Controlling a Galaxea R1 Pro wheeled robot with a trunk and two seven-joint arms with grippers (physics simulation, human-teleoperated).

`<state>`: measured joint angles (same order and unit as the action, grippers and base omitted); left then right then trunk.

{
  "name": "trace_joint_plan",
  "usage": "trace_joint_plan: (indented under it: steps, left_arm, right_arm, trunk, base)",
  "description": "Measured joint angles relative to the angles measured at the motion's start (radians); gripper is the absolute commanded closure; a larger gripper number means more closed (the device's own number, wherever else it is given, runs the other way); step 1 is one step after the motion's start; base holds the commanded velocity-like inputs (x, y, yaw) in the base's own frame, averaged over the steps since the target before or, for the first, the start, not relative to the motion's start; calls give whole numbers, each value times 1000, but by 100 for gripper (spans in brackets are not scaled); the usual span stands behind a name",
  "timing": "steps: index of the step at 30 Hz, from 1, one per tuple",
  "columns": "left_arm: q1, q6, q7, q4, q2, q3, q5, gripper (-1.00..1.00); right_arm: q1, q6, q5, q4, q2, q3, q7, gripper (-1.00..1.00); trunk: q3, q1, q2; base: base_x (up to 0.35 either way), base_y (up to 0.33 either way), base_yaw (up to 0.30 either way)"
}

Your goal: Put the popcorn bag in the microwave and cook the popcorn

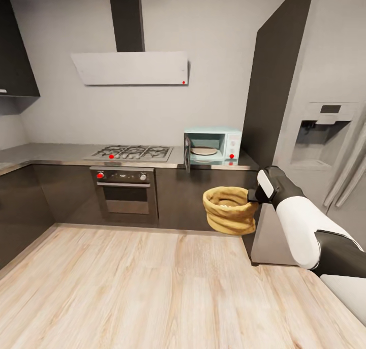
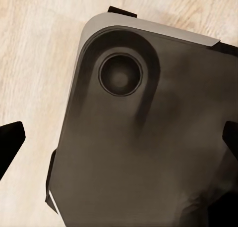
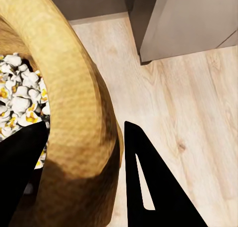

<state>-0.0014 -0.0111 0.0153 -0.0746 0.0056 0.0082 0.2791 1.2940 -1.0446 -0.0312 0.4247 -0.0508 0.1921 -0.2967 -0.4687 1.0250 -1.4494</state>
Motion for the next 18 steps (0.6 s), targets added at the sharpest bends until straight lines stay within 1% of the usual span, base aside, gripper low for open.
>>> trace_joint_plan:
  steps: [8, 9, 12, 18]
  left_arm:
    - [0, 1, 0, 1, -1, 0, 1, -100]
    - [0, 1, -1, 4, -1, -6, -2, -100]
    - [0, 1, -2, 5, 0, -5, -1, -100]
    - [0, 1, -3, 5, 1, -4, -1, -100]
  right_arm:
    - [0, 0, -1, 3, 3, 1, -1, 100]
    - [0, 1, -9, 5, 6, 6, 6, 100]
    - [0, 0, -9, 5, 8, 7, 26, 100]
    - [0, 0, -11, 18, 5, 6, 115, 100]
  trunk:
    - [0, 0, 0]
    - [0, 0, 0]
    - [0, -1, 0]
    - [0, -1, 0]
  base:
    - [14, 0, 0]
    - [202, 0, 0]
    - [294, 0, 0]
    - [319, 0, 0]
